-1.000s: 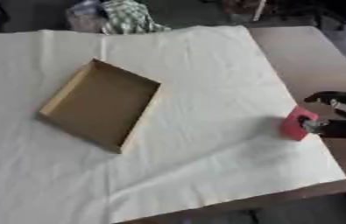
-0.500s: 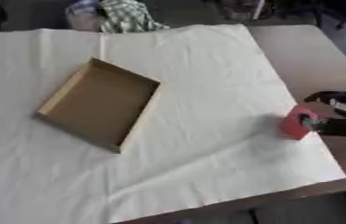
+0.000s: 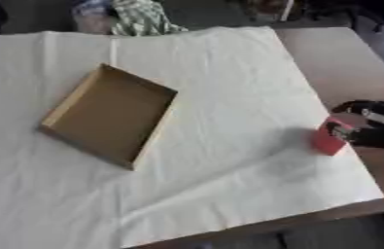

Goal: Pick up objects on the table and place them in the box.

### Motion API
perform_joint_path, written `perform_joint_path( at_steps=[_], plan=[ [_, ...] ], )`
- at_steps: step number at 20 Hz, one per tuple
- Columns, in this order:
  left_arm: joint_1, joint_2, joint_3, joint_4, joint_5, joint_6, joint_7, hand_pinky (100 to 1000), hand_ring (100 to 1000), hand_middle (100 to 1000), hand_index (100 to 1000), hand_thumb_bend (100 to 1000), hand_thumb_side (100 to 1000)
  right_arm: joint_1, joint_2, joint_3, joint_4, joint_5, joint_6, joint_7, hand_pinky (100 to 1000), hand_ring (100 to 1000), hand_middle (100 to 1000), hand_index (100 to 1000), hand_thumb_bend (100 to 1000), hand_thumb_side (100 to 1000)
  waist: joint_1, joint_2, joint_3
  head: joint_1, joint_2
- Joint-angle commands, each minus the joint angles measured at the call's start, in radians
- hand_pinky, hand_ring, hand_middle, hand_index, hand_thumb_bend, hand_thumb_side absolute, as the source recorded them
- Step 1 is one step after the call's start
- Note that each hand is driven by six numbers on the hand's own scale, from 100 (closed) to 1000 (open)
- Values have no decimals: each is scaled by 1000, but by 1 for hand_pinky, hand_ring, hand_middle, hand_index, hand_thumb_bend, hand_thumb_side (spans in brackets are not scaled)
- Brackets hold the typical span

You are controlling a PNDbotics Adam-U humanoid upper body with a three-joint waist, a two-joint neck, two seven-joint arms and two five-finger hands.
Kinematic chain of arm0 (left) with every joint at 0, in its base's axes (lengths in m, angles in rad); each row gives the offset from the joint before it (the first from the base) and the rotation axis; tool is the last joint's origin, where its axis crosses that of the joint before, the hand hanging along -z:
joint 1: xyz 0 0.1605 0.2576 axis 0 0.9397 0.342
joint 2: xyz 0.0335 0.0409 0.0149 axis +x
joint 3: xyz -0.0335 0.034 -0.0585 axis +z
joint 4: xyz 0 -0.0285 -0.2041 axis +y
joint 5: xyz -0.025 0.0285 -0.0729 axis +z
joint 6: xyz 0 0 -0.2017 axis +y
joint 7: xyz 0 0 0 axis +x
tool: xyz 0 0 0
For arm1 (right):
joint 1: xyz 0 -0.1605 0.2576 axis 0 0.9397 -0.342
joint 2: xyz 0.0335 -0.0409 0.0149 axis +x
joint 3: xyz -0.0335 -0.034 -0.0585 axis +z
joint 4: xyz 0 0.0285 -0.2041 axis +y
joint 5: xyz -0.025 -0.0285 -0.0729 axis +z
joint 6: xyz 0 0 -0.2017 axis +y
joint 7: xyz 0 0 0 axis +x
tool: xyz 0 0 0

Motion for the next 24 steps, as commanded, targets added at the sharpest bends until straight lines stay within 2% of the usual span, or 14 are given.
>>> perform_joint_path(
  at_steps=[1, 14, 24],
  plan=[
    [-8, -1, -5, -15, 4, 0, -9, 537, 703, 650, 769, 100, 691, -4, -31, -11, 2, 26, -1, 8, 951, 1000, 995, 1000, 210, 1000, 0, -12, 2, -3, -7],
    [-11, -7, -7, -15, 7, 5, -33, 536, 704, 651, 770, 100, 692, -24, -25, 12, 25, 45, -11, 23, 951, 1000, 992, 1000, 225, 997, 3, -6, 7, -8, -9],
    [-11, -9, -9, -15, 8, 8, -47, 536, 704, 649, 770, 100, 693, -36, -22, 11, 56, 68, 12, 13, 946, 1000, 987, 1000, 233, 924, 4, -3, 8, -14, -14]
  ],
)
